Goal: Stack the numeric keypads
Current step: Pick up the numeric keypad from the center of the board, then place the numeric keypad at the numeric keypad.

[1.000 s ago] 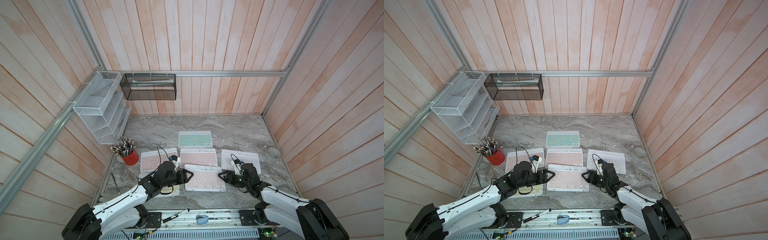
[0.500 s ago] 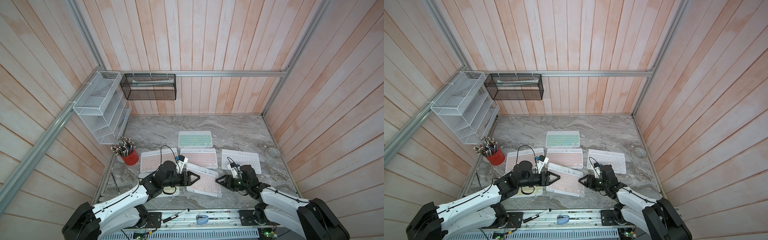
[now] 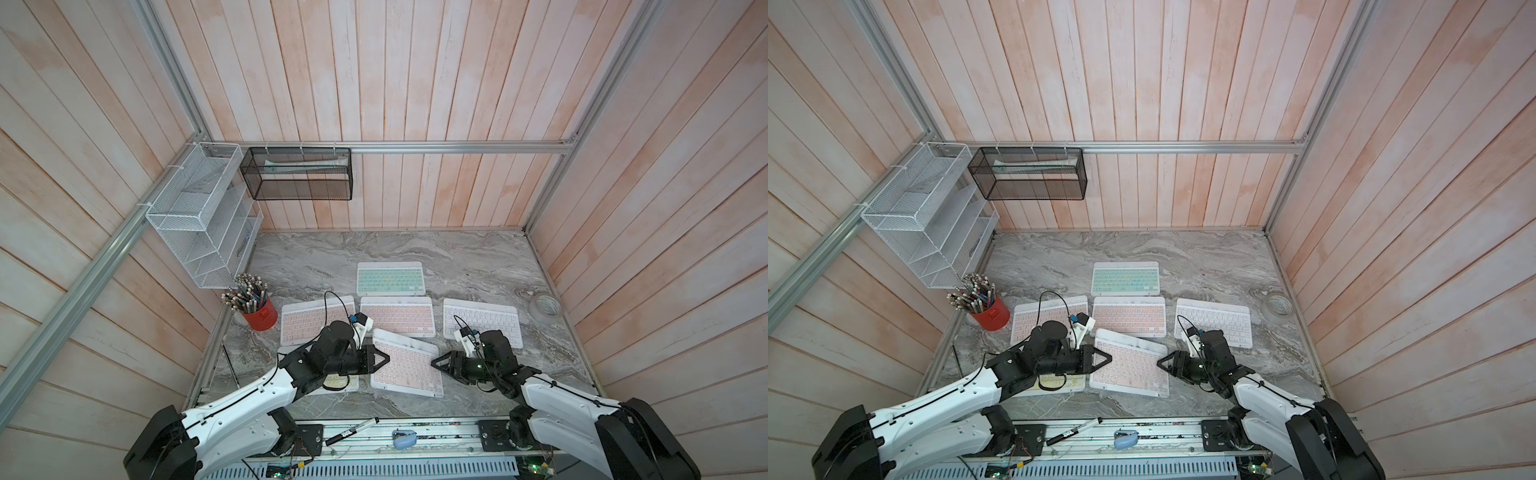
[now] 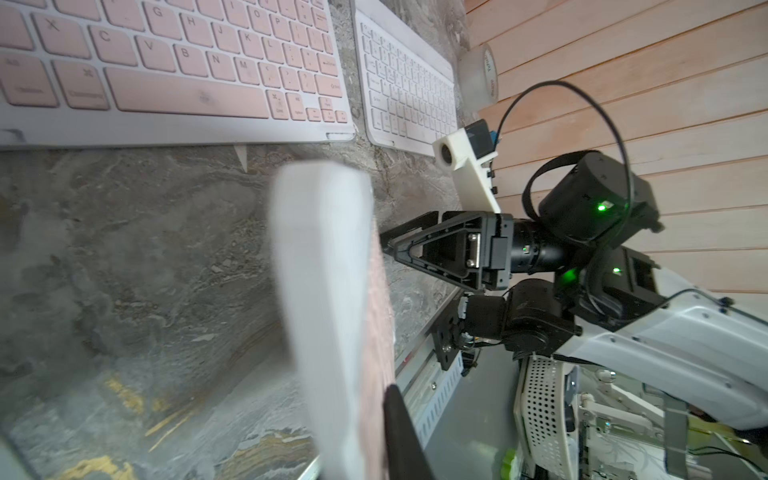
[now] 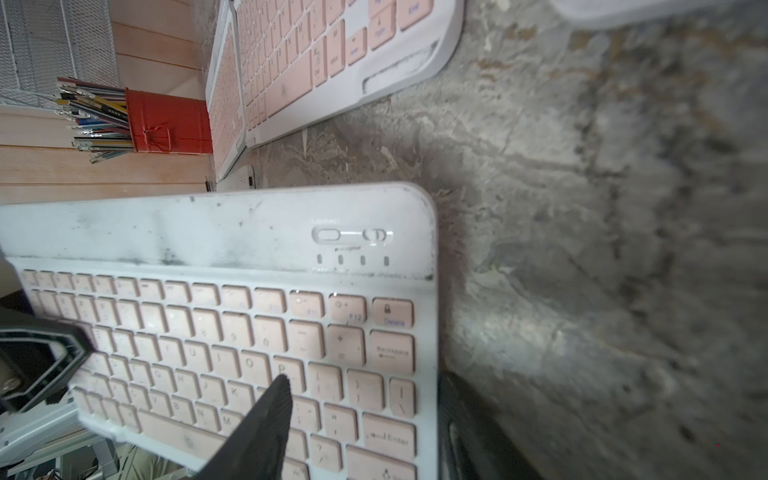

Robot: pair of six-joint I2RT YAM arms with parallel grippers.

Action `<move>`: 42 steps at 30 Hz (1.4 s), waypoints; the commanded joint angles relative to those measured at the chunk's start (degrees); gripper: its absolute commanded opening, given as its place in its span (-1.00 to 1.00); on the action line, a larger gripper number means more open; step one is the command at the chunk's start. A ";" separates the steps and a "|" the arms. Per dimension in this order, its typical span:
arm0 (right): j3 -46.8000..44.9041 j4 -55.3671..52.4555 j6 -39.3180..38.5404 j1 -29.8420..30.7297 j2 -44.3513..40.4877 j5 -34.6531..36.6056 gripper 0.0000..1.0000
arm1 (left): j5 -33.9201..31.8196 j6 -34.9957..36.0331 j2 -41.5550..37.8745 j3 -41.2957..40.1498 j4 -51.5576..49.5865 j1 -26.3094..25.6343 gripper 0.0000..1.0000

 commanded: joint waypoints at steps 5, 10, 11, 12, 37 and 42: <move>5.41 -13.17 -3.64 -0.82 -3.63 6.60 0.18 | -3.03 0.95 -1.98 2.13 -1.52 1.77 -1.00; 7.81 -15.28 -4.66 -6.96 -9.32 7.59 0.24 | 3.22 -2.85 -7.42 -1.43 5.00 9.69 -1.00; 7.86 -14.71 -4.72 -8.25 -9.75 6.36 0.25 | 4.55 -3.37 -8.11 -1.70 6.32 11.27 -1.00; 7.96 -13.67 -4.66 -9.95 -9.87 5.14 0.26 | 5.80 -3.50 -8.36 -1.67 7.06 12.68 -1.00; 32.85 8.45 -3.57 -27.87 17.63 -9.94 0.06 | 21.27 -1.10 17.11 19.04 19.07 30.39 -1.00; 38.43 10.16 -4.61 -28.87 24.59 -14.07 0.05 | 22.96 -1.77 22.14 23.72 21.37 31.23 -1.00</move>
